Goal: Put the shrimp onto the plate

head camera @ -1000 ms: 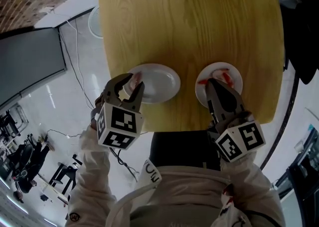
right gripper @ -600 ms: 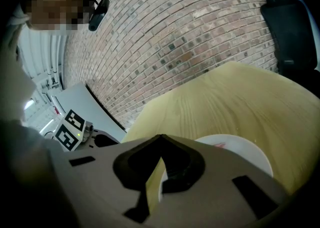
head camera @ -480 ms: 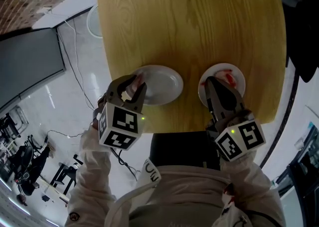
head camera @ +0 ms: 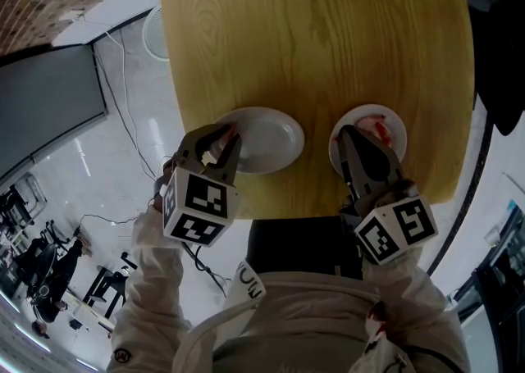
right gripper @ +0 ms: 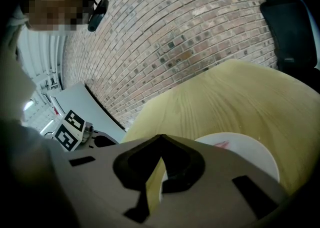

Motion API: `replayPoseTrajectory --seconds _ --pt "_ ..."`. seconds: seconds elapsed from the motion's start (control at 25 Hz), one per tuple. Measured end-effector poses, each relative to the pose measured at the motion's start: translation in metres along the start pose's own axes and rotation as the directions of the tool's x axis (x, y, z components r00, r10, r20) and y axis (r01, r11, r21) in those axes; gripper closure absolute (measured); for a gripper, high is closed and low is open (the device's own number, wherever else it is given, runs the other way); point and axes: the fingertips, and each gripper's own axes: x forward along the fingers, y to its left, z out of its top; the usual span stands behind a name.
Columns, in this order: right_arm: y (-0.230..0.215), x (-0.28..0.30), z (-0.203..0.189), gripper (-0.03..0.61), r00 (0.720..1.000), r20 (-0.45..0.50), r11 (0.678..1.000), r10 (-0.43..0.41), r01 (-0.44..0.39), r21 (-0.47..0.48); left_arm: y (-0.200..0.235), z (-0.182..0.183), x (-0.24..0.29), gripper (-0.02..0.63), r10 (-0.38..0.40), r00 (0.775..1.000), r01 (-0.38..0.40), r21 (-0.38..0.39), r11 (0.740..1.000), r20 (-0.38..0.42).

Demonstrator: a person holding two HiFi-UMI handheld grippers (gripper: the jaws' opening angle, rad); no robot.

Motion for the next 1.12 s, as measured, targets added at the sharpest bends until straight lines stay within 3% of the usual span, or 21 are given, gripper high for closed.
replayPoseTrajectory --seconds 0.44,1.12 --pt "-0.001 -0.003 0.0 0.554 1.0 0.014 1.0 -0.009 0.008 0.017 -0.005 0.0 0.003 0.546 -0.031 1.0 0.031 -0.02 0.999 0.005" --pt "-0.025 -0.044 0.005 0.554 0.992 0.096 0.996 -0.079 0.076 0.035 -0.029 0.019 0.001 0.548 -0.021 0.999 0.019 0.047 0.999 0.038"
